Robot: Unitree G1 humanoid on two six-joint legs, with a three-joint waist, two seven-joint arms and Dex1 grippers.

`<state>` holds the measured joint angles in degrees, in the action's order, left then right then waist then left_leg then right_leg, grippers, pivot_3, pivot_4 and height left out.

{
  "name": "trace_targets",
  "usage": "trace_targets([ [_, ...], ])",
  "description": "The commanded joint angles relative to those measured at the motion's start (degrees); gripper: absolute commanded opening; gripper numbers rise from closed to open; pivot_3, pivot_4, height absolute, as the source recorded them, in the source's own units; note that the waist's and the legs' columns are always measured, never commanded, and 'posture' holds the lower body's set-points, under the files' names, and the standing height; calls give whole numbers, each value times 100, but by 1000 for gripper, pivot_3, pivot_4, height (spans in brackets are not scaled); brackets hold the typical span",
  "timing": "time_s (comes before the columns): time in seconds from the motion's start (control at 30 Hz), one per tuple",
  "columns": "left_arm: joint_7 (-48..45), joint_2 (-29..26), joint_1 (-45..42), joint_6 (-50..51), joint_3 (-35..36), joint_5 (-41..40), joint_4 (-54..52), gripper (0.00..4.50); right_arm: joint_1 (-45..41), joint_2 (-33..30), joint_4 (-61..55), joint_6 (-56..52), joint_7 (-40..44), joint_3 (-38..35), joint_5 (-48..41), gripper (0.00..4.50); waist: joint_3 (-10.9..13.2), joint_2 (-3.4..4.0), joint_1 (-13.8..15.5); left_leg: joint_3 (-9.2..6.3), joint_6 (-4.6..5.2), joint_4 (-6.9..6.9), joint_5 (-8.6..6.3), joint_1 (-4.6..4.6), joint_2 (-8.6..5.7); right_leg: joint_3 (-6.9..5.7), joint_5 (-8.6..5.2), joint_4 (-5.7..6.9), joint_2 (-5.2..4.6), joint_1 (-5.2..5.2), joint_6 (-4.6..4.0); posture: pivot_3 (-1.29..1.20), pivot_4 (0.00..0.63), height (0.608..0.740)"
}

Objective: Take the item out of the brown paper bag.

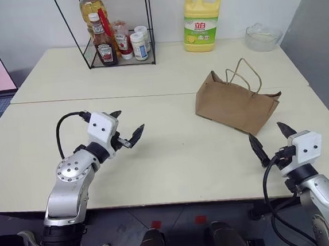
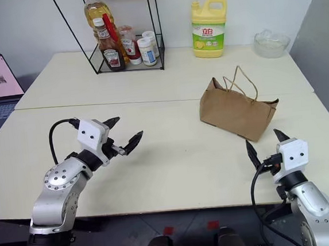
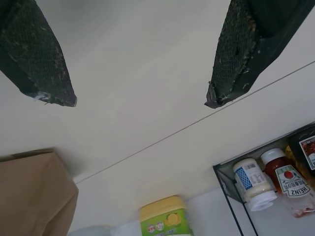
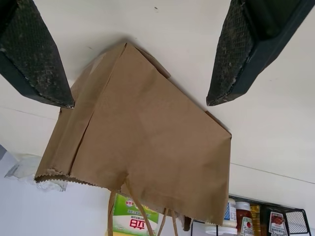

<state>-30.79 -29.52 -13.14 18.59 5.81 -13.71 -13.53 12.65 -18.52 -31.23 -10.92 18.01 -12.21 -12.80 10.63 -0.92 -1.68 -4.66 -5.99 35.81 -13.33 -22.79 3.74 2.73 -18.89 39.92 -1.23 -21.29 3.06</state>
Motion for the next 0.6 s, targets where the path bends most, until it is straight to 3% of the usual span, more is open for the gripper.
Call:
trace_targets([
  [0.03,-58,-35,-47,-106,83,-53,-118,4479,-4,-20,-65,138,37,-75,-50,4500,0,0,0,0,0,0,0,0,0,0,0,0,0,0,0,0,150,740],
  [0.6,293,172,336,62,-1,64,-412,4479,-95,-131,-164,-96,130,-43,-65,4500,0,0,1,1,0,0,0,1,0,2,0,0,0,0,0,0,150,740],
])
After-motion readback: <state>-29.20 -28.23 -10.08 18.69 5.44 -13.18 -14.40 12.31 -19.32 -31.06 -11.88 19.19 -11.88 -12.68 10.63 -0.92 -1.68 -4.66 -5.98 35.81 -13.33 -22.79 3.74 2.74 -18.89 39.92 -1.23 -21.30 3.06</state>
